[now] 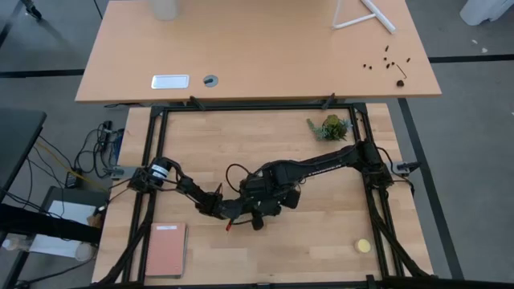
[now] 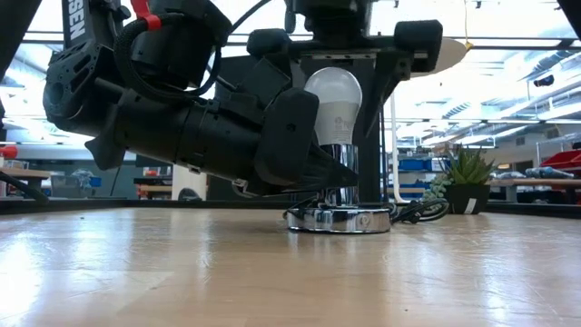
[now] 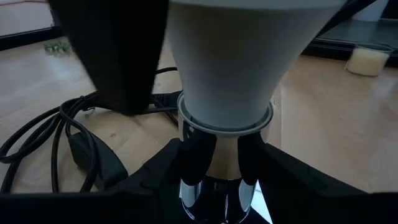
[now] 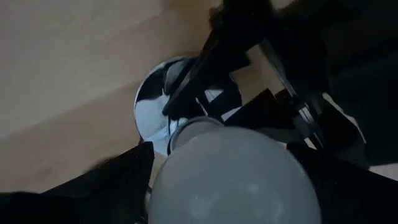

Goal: Screw lightbulb
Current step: Insert the lightbulb into the silver lamp

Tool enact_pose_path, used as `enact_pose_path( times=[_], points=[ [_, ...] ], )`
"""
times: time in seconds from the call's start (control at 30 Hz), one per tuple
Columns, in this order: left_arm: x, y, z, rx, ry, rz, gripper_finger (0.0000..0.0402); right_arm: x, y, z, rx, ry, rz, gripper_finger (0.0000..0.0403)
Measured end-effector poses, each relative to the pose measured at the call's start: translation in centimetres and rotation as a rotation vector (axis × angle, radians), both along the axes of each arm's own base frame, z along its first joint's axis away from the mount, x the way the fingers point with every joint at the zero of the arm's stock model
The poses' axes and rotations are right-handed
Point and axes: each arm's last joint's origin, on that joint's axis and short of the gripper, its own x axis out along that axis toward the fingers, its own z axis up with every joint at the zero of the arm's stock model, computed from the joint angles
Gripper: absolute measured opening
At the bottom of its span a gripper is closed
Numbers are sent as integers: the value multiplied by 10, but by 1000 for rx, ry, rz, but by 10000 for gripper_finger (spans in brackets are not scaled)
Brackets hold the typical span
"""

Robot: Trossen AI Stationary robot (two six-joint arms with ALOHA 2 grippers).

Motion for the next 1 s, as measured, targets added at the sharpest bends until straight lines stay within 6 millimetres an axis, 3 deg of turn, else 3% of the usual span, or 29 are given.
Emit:
enact_pose_path(
  times=[0.23, 0.5, 0.63, 1.0],
  points=[
    [0, 0, 0, 0, 0, 0, 184, 2, -11, 0, 7, 5, 8, 360],
    [0, 0, 0, 3, 1, 0, 184, 2, -15, 0, 112, 21, -45, 277],
    [0, 0, 0, 3, 1, 0, 184, 2, -14, 0, 123, 22, -98, 260],
    [0, 0, 0, 1, -2, 4, 184, 5, -13, 0, 203, 6, -647, 276]
  ],
)
